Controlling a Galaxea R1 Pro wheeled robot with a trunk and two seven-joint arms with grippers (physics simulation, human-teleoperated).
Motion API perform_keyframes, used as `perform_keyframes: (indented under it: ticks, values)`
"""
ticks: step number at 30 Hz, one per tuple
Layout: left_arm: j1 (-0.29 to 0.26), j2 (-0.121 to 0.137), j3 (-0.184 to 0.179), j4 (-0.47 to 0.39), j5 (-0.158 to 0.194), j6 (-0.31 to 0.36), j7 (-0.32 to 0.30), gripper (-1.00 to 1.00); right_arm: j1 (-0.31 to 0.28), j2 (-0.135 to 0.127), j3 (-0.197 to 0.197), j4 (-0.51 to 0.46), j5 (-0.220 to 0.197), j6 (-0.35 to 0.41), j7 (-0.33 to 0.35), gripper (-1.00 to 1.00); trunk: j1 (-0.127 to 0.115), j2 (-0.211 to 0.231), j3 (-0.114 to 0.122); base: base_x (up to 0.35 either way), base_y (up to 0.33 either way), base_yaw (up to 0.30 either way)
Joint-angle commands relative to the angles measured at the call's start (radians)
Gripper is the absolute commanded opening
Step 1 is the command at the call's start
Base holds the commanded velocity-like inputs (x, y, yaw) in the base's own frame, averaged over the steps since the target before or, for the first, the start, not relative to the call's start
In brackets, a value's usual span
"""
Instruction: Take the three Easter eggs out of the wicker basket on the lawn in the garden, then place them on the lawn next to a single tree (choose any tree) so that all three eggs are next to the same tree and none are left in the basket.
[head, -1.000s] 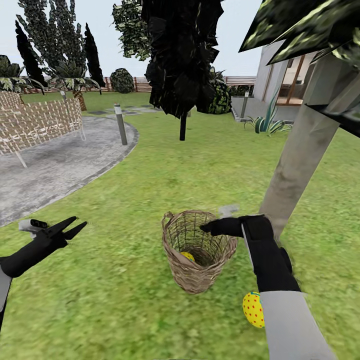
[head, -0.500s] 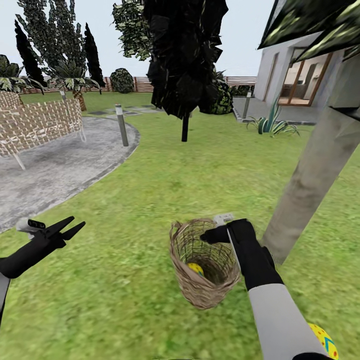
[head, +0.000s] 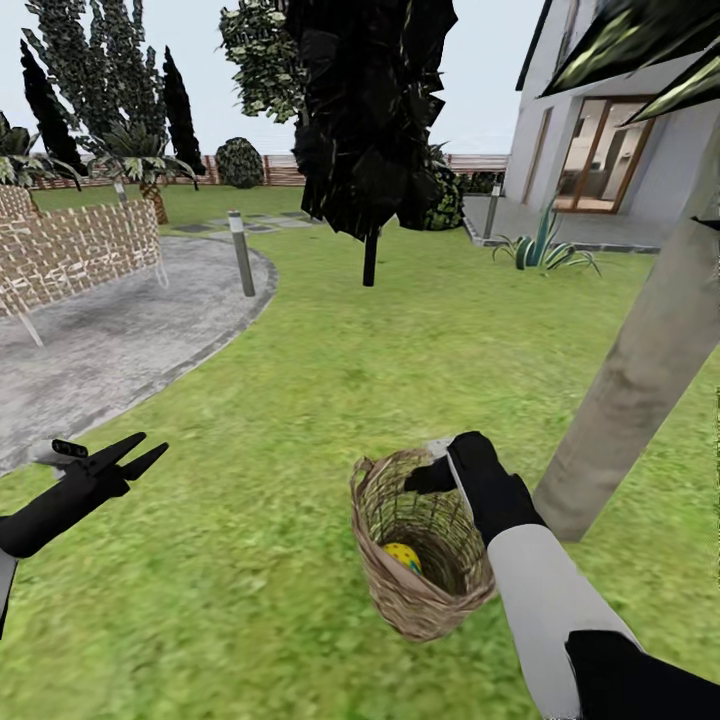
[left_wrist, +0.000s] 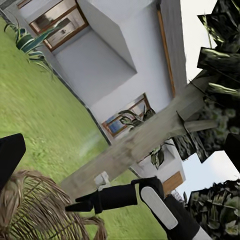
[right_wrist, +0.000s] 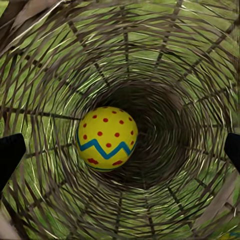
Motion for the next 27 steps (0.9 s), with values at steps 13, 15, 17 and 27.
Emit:
perform_keyframes:
  ticks: [13, 15, 17, 27]
  values:
    - [0.000, -0.001, 0.001, 0.001, 0.003, 0.006, -0.001, 1.00, -0.001, -0.003, -0.062, 0.112, 0.012, 0.001, 0.006, 1.00, 0.000, 0.000, 0.010, 0.172, 0.135, -0.143]
    - [0.001, -0.001, 0.000, 0.001, 0.003, 0.006, -0.001, 1.00, 0.000, -0.003, -0.072, 0.139, 0.012, -0.001, 0.000, 1.00, 0.000, 0.000, 0.010, 0.010, 0.008, -0.006]
    - [0.001, -0.001, 0.000, 0.000, 0.003, 0.006, -0.001, 1.00, 0.001, -0.004, -0.077, 0.181, 0.011, -0.004, -0.013, 1.00, 0.000, 0.000, 0.010, 0.003, 0.003, -0.002]
    - [0.001, -0.001, 0.001, -0.002, 0.003, 0.008, 0.000, 1.00, 0.001, -0.002, -0.087, 0.222, 0.012, -0.009, -0.061, 1.00, 0.004, -0.002, -0.024, 0.000, 0.000, 0.000]
